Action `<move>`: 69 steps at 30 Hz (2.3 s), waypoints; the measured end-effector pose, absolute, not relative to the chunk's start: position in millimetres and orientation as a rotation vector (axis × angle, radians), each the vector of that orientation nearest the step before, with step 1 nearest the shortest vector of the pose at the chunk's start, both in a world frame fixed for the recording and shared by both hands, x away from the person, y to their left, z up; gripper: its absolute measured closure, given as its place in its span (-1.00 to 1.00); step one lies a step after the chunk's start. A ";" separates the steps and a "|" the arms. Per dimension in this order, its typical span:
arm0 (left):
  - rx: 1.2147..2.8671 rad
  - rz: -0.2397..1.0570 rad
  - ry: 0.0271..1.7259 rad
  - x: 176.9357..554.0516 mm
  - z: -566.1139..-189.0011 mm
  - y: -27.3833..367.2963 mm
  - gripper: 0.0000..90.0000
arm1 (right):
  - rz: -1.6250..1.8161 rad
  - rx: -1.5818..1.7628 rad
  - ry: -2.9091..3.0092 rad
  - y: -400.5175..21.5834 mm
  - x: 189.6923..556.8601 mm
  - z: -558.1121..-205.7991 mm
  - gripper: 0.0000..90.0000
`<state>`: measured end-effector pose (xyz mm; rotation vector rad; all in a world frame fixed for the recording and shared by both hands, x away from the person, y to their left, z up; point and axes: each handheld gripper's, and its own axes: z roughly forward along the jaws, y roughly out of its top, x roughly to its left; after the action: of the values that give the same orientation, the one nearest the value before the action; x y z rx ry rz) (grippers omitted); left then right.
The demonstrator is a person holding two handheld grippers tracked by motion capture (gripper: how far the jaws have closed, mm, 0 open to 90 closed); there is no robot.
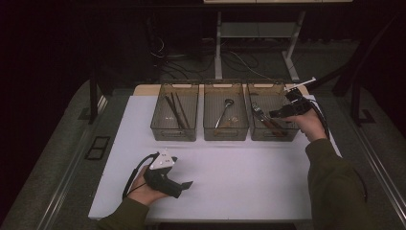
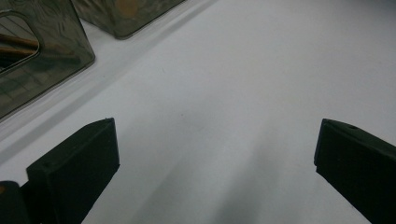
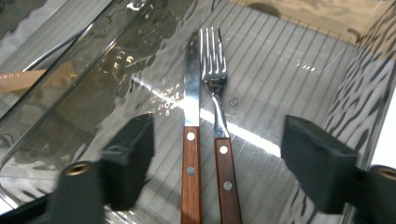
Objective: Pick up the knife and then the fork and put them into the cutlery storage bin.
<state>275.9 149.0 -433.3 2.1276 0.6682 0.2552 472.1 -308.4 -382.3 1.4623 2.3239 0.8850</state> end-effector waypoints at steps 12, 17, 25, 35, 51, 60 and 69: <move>2.128 0.255 0.669 276.2 -433.1 148.4 -1.00 | 1.022 1.398 2.265 -317.9 453.9 -376.3 -0.69; 2.124 0.253 0.671 276.8 -433.2 148.1 -1.00 | 1.100 1.353 2.269 -319.6 440.1 -375.8 -0.69; 2.110 0.254 0.667 279.9 -434.3 150.8 -1.00 | 1.164 1.270 2.281 -319.1 413.5 -370.7 -0.69; 2.088 0.247 0.667 281.6 -434.4 152.4 -1.00 | 1.253 1.194 2.260 -317.6 374.7 -376.2 -0.69; 2.086 0.250 0.674 281.2 -433.7 154.2 -1.00 | 1.331 1.127 2.222 -311.3 314.9 -395.1 -0.69; 2.086 0.247 0.674 281.1 -433.8 154.4 -1.00 | 1.310 1.104 2.246 -307.0 292.5 -411.4 -0.70; 2.085 0.238 0.668 280.1 -433.3 153.8 -1.00 | 1.282 1.088 2.278 -301.0 275.4 -428.8 -0.72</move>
<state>280.1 153.8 -433.3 2.0853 0.6677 0.2384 275.4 -301.0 -428.8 1.0881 2.2781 1.2817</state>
